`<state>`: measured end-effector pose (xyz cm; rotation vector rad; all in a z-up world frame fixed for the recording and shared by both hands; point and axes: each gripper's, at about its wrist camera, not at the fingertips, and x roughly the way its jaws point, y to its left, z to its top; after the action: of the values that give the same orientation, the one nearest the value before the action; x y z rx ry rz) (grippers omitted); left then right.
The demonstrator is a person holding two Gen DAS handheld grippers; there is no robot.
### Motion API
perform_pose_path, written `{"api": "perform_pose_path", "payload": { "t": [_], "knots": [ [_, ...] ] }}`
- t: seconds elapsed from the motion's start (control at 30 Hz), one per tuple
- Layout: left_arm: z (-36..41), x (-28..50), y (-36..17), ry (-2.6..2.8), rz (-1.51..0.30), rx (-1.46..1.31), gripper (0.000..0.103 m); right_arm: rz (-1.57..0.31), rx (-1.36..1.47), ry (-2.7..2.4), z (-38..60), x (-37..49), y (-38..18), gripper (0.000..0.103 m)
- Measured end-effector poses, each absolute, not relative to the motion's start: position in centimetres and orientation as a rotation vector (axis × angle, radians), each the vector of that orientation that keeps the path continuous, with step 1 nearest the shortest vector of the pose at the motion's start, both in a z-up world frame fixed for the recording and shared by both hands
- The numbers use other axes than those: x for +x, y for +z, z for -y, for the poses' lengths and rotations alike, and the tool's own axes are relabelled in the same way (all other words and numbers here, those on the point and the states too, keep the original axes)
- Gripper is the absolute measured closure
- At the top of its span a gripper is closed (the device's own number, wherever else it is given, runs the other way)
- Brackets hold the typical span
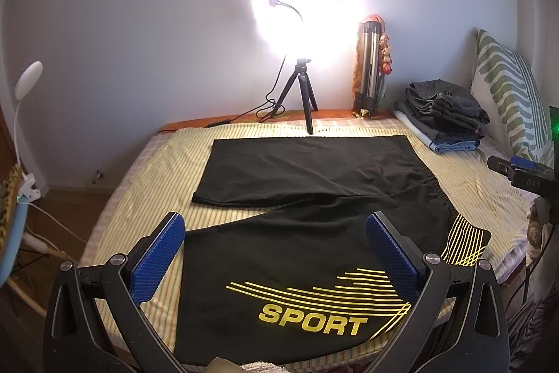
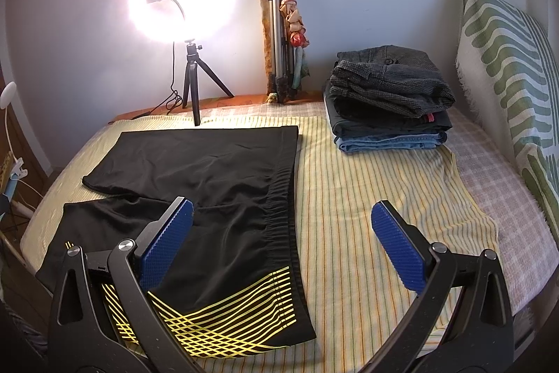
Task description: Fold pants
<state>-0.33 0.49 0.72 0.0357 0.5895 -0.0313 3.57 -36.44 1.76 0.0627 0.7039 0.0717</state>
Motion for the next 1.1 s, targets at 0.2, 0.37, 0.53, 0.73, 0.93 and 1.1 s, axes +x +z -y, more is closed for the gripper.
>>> {"api": "perform_pose_path", "payload": {
  "t": [0.2, 0.37, 0.53, 0.73, 0.93, 1.1],
  "knots": [
    [-0.51, -0.38, 0.72, -0.032, -0.589, 0.033, 0.0, -0.704, 0.063, 0.073, 36.43, 3.57, 1.74, 0.0],
    [-0.56, -0.25, 0.83, -0.034, -0.588, 0.032, 0.0, -0.706, 0.057, 0.077, 36.28, 3.58, 1.62, 0.0],
    [-0.52, -0.27, 0.97, -0.034, -0.585, 0.034, 0.0, -0.704, 0.056, 0.078, 36.22, 3.56, 1.55, 0.0],
    [-0.57, -0.38, 1.08, -0.036, -0.584, 0.031, 0.0, -0.707, 0.057, 0.077, 36.23, 3.63, 1.65, 0.0],
    [-0.48, -0.43, 1.14, -0.039, -0.58, 0.033, 0.0, -0.707, 0.055, 0.078, 36.15, 3.61, 1.64, 0.0],
    [-0.47, -0.45, 1.09, -0.039, -0.58, 0.033, 0.0, -0.708, 0.055, 0.076, 36.14, 3.62, 1.64, 0.0]
  ]
}}
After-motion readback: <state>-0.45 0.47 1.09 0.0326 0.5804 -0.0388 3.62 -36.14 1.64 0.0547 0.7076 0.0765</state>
